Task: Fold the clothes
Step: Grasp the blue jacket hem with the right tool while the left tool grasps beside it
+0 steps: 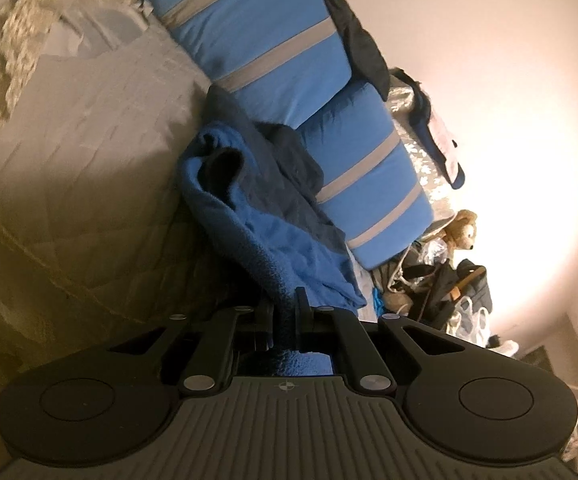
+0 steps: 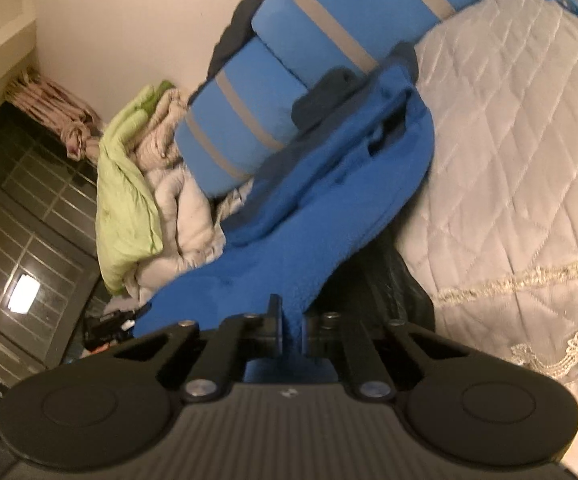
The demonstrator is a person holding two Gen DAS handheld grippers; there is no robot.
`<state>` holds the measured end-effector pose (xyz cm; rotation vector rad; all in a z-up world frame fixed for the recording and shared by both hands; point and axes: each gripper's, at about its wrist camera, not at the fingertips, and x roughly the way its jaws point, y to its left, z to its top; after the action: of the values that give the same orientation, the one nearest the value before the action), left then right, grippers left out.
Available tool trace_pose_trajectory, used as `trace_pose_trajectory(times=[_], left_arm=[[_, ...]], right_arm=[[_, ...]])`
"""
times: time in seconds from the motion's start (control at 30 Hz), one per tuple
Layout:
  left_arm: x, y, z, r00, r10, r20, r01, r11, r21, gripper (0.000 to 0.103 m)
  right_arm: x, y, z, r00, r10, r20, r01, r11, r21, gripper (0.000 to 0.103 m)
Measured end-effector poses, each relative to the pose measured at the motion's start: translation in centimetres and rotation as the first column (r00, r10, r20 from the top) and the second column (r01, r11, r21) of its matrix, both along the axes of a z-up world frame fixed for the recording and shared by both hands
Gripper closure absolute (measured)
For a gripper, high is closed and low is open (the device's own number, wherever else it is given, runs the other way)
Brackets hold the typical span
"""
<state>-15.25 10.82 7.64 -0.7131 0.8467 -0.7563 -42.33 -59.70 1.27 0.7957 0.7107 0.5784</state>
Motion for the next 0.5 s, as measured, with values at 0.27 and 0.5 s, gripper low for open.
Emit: trace_pose_trajectory(times=[0.27,0.5], left_arm=[[-1.0,-1.2,2.7,0.996,0.007,0.091,-0.01,0.999,0.035,0.096],[-2.8,-2.0,4.9,0.983,-0.033,0.181,0.027,0.999,0.039,0.096]], right_arm=[[0.3,-0.2,5.4,0.992,-0.108,0.058,0.111,0.992,-0.062,0.096],[0.2,-0.6,8.3,0.98,-0.166,0.105,0.175,0.982,-0.075,0.096]])
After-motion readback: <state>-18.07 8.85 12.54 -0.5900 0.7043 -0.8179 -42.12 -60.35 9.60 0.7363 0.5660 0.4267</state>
